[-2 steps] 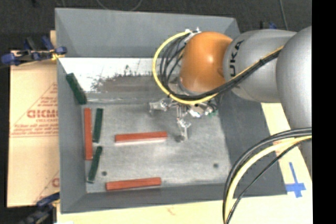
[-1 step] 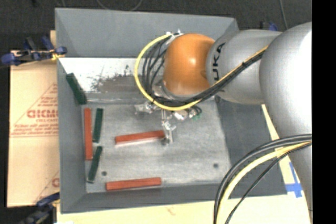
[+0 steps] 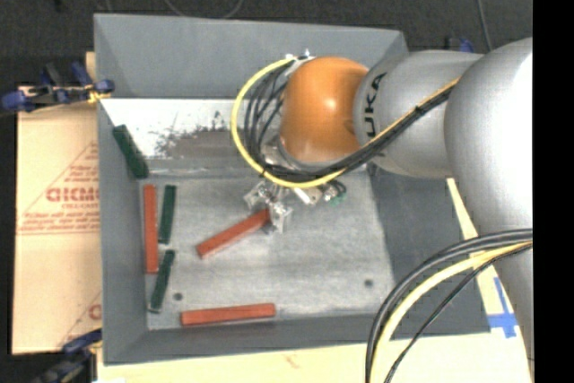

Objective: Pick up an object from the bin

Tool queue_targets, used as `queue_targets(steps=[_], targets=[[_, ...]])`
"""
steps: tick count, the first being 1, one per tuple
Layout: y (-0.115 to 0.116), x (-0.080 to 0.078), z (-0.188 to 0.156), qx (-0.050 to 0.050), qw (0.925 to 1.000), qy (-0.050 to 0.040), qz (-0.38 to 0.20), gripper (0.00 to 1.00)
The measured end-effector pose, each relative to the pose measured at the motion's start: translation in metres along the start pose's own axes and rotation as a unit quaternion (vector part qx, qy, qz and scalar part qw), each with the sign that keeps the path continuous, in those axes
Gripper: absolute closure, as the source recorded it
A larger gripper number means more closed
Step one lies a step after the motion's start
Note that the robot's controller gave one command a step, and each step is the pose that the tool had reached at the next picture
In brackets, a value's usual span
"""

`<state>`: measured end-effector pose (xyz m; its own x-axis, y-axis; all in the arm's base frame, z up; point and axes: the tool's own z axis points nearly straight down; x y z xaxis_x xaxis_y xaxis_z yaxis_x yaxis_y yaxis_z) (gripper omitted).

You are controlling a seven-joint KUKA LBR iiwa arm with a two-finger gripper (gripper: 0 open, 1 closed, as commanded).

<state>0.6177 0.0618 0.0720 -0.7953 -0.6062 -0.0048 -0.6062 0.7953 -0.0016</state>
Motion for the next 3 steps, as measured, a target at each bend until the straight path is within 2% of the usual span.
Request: queue_targets(steps=[1,2,3], targets=[[-0.028,0.034,-0.141,0.003,1.0,-0.0025,-0.001,1.0],[-0.026,0.034,-0.136,0.001,1.0,0.0005,-0.002,0.0],[0.011,0.058,0.002,-0.003,0.9927,0.0033,-0.121,0.0]])
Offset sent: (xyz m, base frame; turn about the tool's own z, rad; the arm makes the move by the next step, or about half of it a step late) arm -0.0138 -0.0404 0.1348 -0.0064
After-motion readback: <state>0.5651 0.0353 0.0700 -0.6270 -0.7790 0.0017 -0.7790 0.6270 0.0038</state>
